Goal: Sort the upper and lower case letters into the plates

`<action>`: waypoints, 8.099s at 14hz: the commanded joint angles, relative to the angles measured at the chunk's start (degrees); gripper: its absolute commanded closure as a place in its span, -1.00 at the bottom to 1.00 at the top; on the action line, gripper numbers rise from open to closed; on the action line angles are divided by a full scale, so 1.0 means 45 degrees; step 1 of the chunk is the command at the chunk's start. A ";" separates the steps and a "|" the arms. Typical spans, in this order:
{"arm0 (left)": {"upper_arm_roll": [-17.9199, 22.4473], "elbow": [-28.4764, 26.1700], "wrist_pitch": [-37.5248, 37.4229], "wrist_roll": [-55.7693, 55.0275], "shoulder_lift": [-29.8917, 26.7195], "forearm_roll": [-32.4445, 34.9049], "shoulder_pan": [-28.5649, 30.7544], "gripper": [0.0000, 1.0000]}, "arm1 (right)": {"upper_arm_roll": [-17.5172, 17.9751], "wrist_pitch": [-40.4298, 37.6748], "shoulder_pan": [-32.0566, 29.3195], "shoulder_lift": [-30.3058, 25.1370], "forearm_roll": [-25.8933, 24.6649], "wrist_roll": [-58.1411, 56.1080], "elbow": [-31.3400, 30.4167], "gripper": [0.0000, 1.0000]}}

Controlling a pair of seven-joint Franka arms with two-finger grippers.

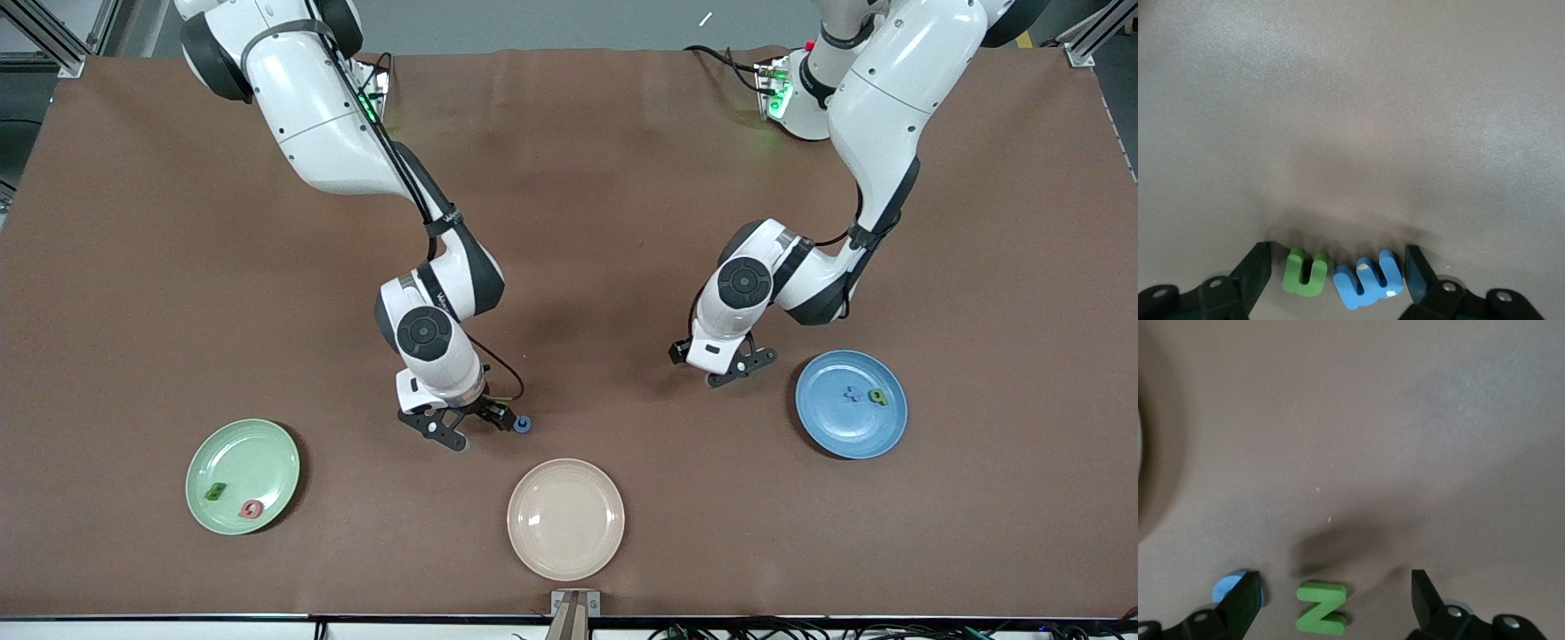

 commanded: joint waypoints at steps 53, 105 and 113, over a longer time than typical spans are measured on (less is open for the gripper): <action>-0.0379 0.0440 -0.0958 0.7840 -0.2613 0.0173 0.5540 0.92 | -0.2614 0.0627 0.2234 0.1267 0.1575 -0.2906 0.1915 -0.93; 0.1512 0.3997 -1.1954 1.1672 -0.8920 -0.4123 0.4335 -1.00 | -0.2711 -0.4348 -0.4933 -0.3687 0.1497 -1.7066 0.0510 -1.00; 0.1575 0.2979 -1.0840 1.1399 -0.9586 -0.4104 0.3453 -1.00 | -0.2304 -0.8024 -0.4932 -0.7205 0.0853 -1.2478 0.0530 -1.00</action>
